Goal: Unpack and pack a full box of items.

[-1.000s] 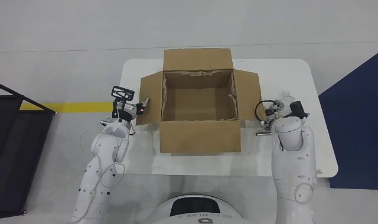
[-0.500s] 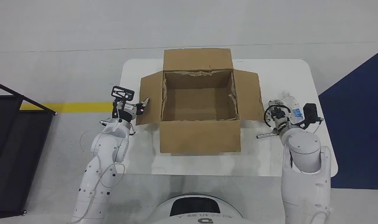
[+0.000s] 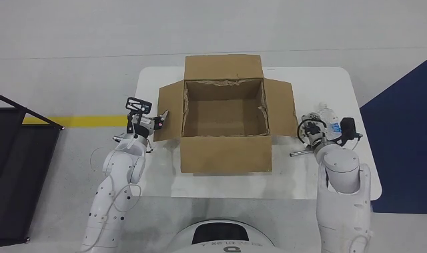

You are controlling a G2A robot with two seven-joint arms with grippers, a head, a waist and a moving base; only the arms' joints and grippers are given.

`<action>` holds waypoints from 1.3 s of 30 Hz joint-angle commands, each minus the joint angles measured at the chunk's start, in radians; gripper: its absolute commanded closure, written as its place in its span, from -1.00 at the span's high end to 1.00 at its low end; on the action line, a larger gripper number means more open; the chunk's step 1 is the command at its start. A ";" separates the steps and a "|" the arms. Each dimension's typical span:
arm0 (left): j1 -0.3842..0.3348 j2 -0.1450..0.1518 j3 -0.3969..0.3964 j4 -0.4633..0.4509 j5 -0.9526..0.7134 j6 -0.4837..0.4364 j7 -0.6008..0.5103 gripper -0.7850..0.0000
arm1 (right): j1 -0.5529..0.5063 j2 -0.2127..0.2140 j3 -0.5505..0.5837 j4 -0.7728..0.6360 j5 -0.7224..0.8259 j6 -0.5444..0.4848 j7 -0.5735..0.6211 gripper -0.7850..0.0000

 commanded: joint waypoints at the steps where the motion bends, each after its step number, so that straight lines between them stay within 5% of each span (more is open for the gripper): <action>1: 0.000 0.000 0.000 0.000 0.000 0.000 0.000 1.00 | 0.010 0.002 0.003 0.023 0.004 0.006 -0.002 -0.18; 6: 0.000 0.000 0.000 0.000 0.000 0.000 0.000 1.00 | 0.016 0.009 0.021 0.059 0.030 0.005 -0.010 -0.39; 10: 0.000 0.000 0.000 0.000 0.000 0.000 0.000 1.00 | 0.028 0.013 0.025 0.093 0.046 0.015 -0.016 -0.31; 16: 0.000 0.000 0.000 0.000 0.000 0.000 0.000 1.00 | 0.045 0.023 0.029 0.140 0.056 0.006 -0.007 -0.52; 27: 0.000 0.000 0.000 0.000 0.000 0.000 0.000 1.00 | 0.082 0.035 -0.004 0.191 0.053 0.025 -0.015 -0.58; 39: 0.000 0.000 0.000 0.000 0.000 0.000 0.000 1.00 | 0.127 0.046 -0.041 0.237 0.047 0.069 -0.036 -0.29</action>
